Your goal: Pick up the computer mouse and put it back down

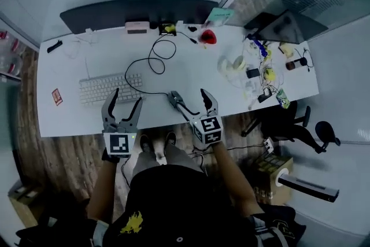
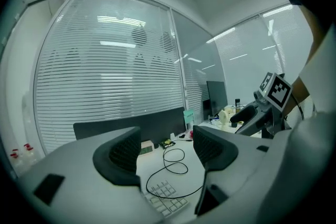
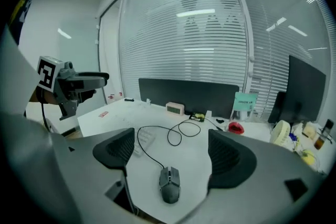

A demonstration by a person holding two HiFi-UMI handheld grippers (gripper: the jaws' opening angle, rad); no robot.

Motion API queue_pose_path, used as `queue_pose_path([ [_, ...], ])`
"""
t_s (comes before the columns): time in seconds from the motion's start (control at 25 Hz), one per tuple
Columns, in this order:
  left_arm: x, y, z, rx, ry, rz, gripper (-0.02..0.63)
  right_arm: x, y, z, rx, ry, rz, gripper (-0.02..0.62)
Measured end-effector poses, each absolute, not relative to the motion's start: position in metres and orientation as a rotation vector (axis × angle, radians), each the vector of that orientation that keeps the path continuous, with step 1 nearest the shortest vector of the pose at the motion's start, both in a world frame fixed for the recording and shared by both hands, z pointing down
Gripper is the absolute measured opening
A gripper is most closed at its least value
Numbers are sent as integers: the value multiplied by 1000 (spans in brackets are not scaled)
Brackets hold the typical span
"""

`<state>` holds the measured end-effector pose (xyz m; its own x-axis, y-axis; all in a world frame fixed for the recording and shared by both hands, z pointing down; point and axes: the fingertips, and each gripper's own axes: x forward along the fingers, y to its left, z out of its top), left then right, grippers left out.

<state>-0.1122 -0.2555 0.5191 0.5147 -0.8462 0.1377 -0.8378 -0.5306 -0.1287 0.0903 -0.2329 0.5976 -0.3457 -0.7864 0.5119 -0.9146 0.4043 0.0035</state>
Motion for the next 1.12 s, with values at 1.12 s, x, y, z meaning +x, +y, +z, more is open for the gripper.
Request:
queue_pose_path([
  [1.12, -97, -230, 650, -2837, 1665, -571, 301, 69, -213, 843, 1157, -1841, 642, 387],
])
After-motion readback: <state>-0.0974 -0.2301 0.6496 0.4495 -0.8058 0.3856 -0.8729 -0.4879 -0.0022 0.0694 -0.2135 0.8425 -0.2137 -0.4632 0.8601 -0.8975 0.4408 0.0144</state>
